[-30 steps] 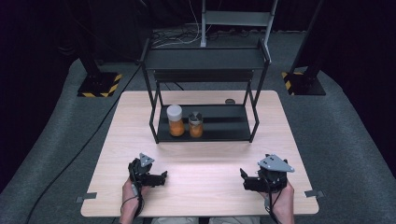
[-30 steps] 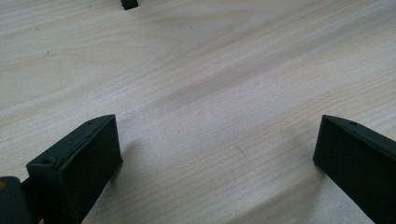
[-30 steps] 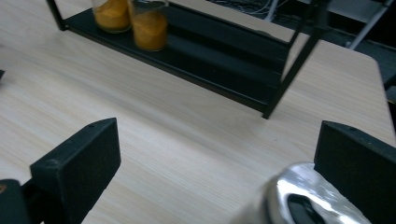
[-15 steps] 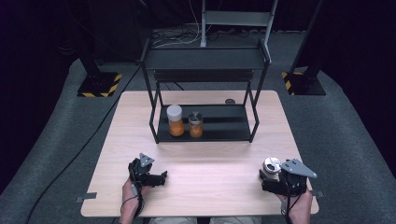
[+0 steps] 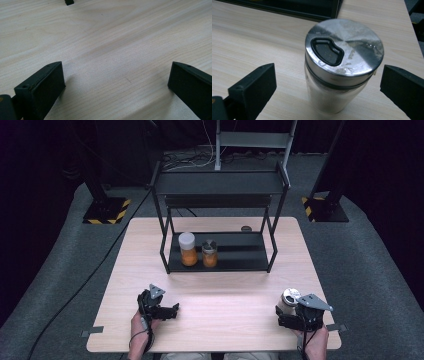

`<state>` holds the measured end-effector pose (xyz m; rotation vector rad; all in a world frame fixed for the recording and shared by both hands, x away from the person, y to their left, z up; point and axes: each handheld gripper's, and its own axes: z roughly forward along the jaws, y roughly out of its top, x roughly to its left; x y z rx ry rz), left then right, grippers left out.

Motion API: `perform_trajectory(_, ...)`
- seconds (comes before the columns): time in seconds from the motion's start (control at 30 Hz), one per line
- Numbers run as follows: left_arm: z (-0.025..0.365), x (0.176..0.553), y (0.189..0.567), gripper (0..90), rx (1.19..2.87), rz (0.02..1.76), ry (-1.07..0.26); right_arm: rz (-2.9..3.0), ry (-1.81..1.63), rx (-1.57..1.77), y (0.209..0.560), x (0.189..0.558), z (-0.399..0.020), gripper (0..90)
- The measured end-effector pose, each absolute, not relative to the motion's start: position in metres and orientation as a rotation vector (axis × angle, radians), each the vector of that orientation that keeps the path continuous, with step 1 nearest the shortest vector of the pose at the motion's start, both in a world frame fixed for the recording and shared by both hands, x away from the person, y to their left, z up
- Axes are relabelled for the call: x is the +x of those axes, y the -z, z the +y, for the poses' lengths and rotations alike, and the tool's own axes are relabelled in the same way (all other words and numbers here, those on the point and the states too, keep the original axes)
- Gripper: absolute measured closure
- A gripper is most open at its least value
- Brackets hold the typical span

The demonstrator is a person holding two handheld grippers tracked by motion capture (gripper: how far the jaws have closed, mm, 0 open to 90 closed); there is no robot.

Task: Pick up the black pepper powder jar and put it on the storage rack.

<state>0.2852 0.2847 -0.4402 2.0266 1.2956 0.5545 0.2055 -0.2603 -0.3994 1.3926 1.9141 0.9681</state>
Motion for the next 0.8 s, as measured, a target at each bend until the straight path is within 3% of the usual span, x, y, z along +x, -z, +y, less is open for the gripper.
perform_trajectory(0.8,0.285,0.285,0.440,0.4,2.025,1.297,-0.554,1.934,-0.961,1.413,0.424,0.226,-0.263,0.0)
